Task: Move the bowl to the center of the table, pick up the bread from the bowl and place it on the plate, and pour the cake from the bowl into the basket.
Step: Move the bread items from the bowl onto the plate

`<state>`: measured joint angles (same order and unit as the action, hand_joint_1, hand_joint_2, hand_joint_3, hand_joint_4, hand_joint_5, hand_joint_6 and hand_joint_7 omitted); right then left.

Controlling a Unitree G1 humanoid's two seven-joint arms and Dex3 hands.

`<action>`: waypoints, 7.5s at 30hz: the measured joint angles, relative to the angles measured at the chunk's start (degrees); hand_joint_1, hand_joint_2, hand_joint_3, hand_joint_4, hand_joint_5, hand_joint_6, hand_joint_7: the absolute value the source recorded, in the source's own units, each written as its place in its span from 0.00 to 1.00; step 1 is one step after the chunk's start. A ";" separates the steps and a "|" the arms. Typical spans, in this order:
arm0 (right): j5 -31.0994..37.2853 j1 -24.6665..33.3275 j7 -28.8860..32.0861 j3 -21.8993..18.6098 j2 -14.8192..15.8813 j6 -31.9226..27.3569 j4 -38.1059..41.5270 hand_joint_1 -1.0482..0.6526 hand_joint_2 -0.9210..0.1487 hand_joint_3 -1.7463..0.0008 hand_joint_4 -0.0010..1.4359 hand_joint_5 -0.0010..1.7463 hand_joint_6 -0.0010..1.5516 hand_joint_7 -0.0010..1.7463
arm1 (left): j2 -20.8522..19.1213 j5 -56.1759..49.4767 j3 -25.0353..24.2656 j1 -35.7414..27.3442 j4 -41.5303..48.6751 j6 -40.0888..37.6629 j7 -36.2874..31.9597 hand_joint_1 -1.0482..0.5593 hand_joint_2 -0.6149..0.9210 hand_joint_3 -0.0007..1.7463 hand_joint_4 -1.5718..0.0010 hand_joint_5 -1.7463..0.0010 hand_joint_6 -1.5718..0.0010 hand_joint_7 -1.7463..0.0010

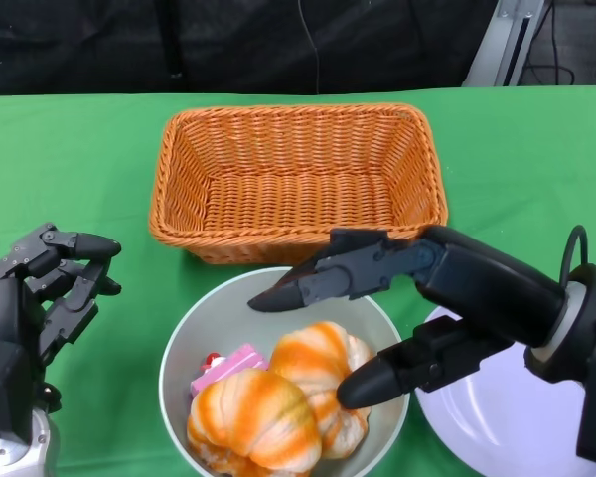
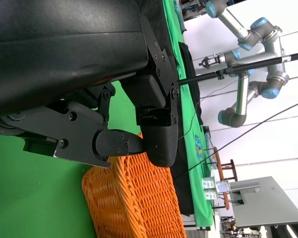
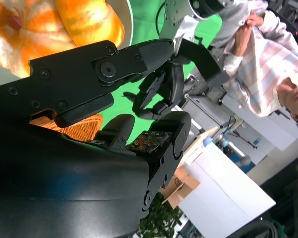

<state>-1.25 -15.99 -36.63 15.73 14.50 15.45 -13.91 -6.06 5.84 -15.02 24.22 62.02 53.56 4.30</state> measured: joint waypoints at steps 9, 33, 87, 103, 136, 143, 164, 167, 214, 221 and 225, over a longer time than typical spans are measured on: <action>1.19 -1.06 -0.05 2.17 -0.14 -1.40 -0.20 0.20 0.02 1.00 0.38 0.34 0.41 0.00 | 0.68 2.75 -0.50 0.09 0.06 -0.50 3.30 0.55 1.00 0.18 0.48 0.15 0.38 0.51; 1.78 -3.66 -4.05 5.69 1.14 -4.04 -0.78 0.15 0.00 0.95 0.46 0.10 0.32 0.00 | 1.27 2.19 -1.00 1.93 2.77 1.82 3.69 0.58 0.93 0.34 0.45 0.26 0.42 0.45; 3.39 -6.76 -12.39 11.34 0.37 0.20 11.60 0.13 0.00 0.90 0.48 0.04 0.34 0.00 | 1.96 -5.63 3.02 1.12 0.56 2.81 -6.47 0.58 0.92 0.35 0.49 0.22 0.43 0.42; 10.65 -7.19 -3.55 11.08 0.08 11.44 14.27 0.14 0.00 0.91 0.50 0.04 0.39 0.01 | 2.42 -5.45 2.73 1.13 0.71 2.55 -6.45 0.57 0.90 0.40 0.50 0.20 0.47 0.36; 19.34 -8.21 -2.27 14.43 1.69 12.71 15.48 0.10 0.00 0.90 0.40 0.00 0.34 0.00 | 2.50 -6.37 3.90 1.39 1.13 3.41 -7.93 0.58 0.89 0.40 0.49 0.21 0.45 0.40; 21.30 -8.30 -0.10 14.48 1.68 15.09 16.37 0.09 0.00 0.89 0.39 0.00 0.35 0.01 | 2.49 -6.85 4.18 1.39 1.20 3.44 -8.46 0.57 0.87 0.42 0.49 0.20 0.45 0.38; 31.30 -8.14 11.57 14.57 2.48 21.69 18.01 0.11 0.00 0.91 0.37 0.00 0.39 0.00 | 2.51 -5.83 4.08 1.40 1.43 3.44 -7.83 0.58 0.88 0.42 0.49 0.19 0.48 0.34; 31.26 -8.16 10.77 14.67 2.88 21.67 18.02 0.10 0.00 0.91 0.38 0.01 0.40 0.01 | 2.51 -5.84 4.09 1.40 1.43 3.44 -7.83 0.57 0.88 0.42 0.50 0.20 0.48 0.35; 29.51 -8.50 3.01 16.90 3.65 17.10 16.60 0.13 0.00 0.94 0.34 0.00 0.38 0.00 | 4.06 -7.97 5.39 -0.68 -5.44 -3.63 -13.56 0.59 0.86 0.47 0.50 0.20 0.45 0.37; 29.08 -8.51 2.97 17.02 3.65 16.77 16.60 0.13 0.00 0.94 0.34 0.00 0.38 0.00 | 4.06 -7.98 5.42 -1.35 -6.24 -4.25 -14.00 0.59 0.85 0.48 0.50 0.20 0.45 0.37; 29.07 -8.51 2.97 17.05 3.65 16.72 16.60 0.13 0.00 0.94 0.34 0.00 0.38 0.00 | 4.06 -7.98 5.44 -1.41 -6.47 -4.59 -14.01 0.59 0.85 0.48 0.50 0.20 0.45 0.37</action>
<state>27.82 -24.50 -33.67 32.79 18.14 32.16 2.69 -1.99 -2.14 -9.58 22.81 55.55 48.97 -9.71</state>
